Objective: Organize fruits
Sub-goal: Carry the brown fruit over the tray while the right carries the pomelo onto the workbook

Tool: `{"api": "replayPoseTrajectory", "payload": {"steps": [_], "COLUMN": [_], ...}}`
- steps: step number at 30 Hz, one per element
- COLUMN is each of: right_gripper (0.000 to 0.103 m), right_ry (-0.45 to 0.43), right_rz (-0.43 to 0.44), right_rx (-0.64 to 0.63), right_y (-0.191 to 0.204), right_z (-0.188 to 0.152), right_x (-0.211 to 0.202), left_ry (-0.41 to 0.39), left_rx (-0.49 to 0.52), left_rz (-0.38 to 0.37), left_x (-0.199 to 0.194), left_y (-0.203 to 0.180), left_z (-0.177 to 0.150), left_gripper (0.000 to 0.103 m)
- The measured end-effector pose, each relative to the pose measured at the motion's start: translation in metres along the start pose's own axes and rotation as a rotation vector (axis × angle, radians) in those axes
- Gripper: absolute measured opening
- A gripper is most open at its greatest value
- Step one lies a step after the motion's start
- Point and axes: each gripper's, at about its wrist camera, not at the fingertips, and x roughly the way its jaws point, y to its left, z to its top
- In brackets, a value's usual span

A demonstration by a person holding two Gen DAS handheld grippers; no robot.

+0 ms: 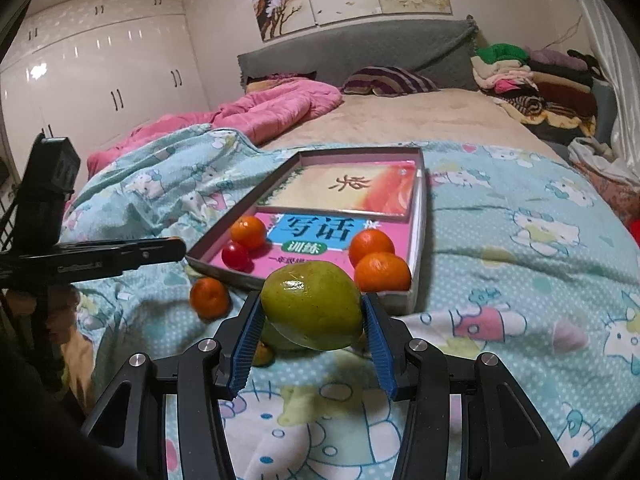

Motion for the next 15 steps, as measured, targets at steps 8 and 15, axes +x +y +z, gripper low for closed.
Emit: {"api": "replayPoseTrajectory", "payload": {"steps": [8,15], "right_gripper": [0.051,0.051], "right_ry": [0.005,0.011], "right_rz": [0.011,0.021], "right_rx": [-0.010,-0.037], "right_y": [0.001,0.008], "right_z": [0.014,0.027], "right_x": [0.008,0.021], "left_ry": [0.022,0.025], "left_rx": [0.002,0.004], "left_rz": [0.022,0.025], "left_x": [0.016,0.021], "left_y": [0.004,0.003], "left_z": [0.010,0.009], "left_gripper": [0.025,0.025]}}
